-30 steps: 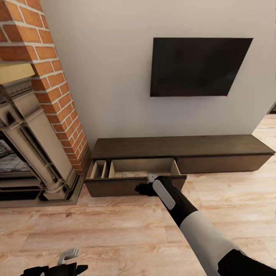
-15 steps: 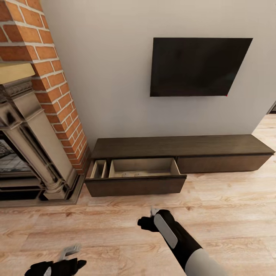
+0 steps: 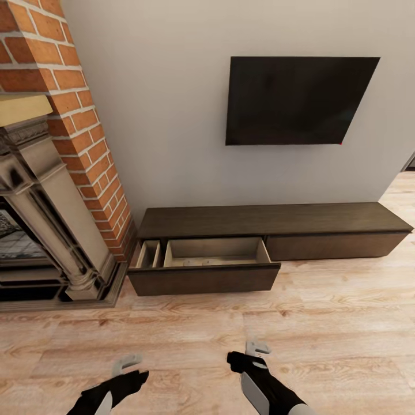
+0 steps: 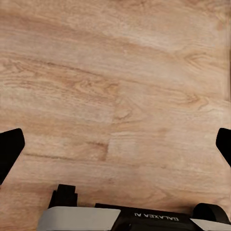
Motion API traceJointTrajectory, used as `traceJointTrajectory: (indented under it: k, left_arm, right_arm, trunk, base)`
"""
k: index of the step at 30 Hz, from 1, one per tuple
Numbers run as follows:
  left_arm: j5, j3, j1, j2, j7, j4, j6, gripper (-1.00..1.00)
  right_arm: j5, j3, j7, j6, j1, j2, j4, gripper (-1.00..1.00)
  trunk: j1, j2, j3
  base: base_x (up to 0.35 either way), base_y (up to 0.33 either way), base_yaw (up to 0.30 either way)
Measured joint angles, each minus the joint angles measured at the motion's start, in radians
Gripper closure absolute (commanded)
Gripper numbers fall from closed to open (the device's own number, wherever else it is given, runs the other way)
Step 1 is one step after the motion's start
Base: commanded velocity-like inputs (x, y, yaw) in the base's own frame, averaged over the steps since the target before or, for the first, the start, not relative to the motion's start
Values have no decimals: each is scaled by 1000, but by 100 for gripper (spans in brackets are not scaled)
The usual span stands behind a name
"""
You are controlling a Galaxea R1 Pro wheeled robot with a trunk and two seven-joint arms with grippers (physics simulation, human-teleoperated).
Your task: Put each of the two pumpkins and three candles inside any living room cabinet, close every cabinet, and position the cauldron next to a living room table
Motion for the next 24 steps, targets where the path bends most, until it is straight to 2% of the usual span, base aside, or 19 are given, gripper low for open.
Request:
traceJointTrajectory:
  k: [4, 6, 7, 8, 9, 11, 14, 18, 21, 24]
  left_arm:
    - [4, 2, 1, -2, 22, 40, -129, -100]
    - [4, 3, 2, -2, 68, 55, -181, -100]
    - [6, 2, 2, -3, 119, 59, -205, -100]
    - [7, 1, 3, -3, 137, 61, -211, -100]
    - [8, -1, 3, -9, 175, 64, -228, -100]
    - [3, -3, 5, -30, 207, 80, -279, -100]
    - [-4, -4, 8, -42, 218, 104, -338, -100]
    - [-9, -6, 11, -45, 221, 123, -364, -100]
    - [-10, -6, 14, -45, 221, 125, -375, -100]
    - [-8, -6, 16, -46, 221, 129, -414, -100]
  right_arm:
    - [8, 14, 27, -129, 0, -6, 122, -100]
    - [8, 34, 30, -186, 0, -8, 165, -100]
    - [8, 48, 31, -211, 0, -8, 179, -100]
    - [8, 52, 31, -217, 0, -8, 182, -100]
    - [8, 60, 32, -228, 0, -7, 188, -100]
    - [7, 67, 33, -237, 0, -6, 193, -100]
    - [6, 69, 33, -241, 0, -6, 194, -100]
    - [5, 70, 42, -243, 0, -6, 195, -100]
    - [5, 70, 78, -251, 0, -8, 195, -100]
    - [4, 70, 121, -300, 3, -10, 204, -100]
  trunk:
    - [0, 0, 0]
    - [0, 0, 0]
    - [0, 0, 0]
    - [0, 0, 0]
    - [0, 0, 0]
    - [0, 0, 0]
    - [4, -7, -3]
    - [19, -35, -16]
    - [31, -56, -25]
    - [42, -77, -34]
  base:
    - [0, 0, 0]
    - [0, 0, 0]
    - [0, 0, 0]
    - [0, 0, 0]
    - [0, 0, 0]
    - [0, 0, 0]
    - [0, 0, 0]
    - [0, 0, 0]
    - [0, 0, 0]
    - [0, 0, 0]
